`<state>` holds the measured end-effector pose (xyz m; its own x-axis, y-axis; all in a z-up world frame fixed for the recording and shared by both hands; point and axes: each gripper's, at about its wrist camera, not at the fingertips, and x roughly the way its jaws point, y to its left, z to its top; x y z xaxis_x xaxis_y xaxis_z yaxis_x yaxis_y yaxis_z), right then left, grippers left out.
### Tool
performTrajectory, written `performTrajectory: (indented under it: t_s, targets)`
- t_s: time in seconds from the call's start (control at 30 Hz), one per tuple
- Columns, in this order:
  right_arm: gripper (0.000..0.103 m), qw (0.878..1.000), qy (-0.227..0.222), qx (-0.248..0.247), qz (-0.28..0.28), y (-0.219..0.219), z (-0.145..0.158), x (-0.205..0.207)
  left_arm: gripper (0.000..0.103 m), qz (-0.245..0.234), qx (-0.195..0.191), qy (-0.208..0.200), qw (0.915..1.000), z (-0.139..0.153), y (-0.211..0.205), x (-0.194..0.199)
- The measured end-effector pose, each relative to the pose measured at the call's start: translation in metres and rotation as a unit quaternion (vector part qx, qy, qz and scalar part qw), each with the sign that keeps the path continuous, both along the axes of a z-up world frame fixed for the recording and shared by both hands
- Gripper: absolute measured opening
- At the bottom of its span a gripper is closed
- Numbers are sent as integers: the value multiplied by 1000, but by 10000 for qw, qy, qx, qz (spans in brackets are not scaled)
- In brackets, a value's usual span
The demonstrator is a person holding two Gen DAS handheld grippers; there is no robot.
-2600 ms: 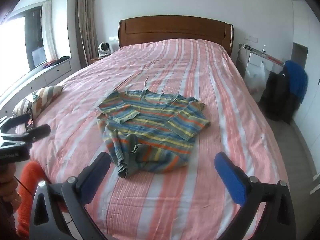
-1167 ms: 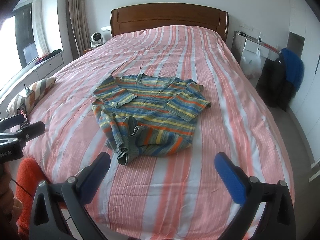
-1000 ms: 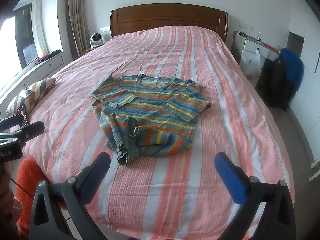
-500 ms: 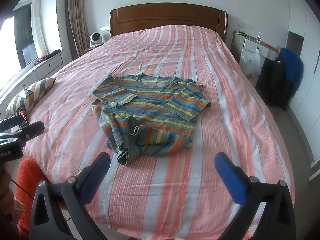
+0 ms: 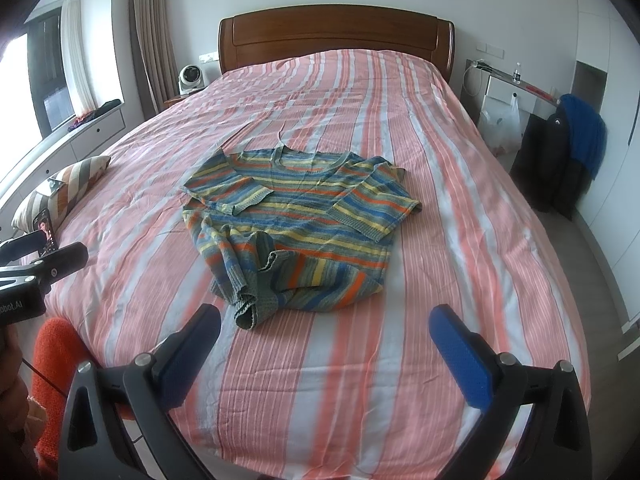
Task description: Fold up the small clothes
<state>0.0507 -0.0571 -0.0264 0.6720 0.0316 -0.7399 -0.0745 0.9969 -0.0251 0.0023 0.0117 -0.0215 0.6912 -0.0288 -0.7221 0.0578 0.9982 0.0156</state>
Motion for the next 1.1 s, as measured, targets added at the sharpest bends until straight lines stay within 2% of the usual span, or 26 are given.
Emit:
performTrajectory:
  t_s: [0.2, 0.37, 0.53, 1.1]
  targets:
    - [103, 10000, -10, -8, -27, 0, 1, 1, 103, 8, -37, -10, 10000, 1, 2, -1]
    - [103, 9998, -162, 21, -90, 1, 8, -3, 103, 180, -191, -116, 9996, 5, 20, -1]
    - [103, 9998, -138, -1, -148, -2, 6, -2, 103, 289, -216, -15, 9993, 0, 27, 3]
    - [103, 9994, -64, -211, -271, -9, -1, 2, 103, 85, -137, 161, 9997, -10, 14, 5]
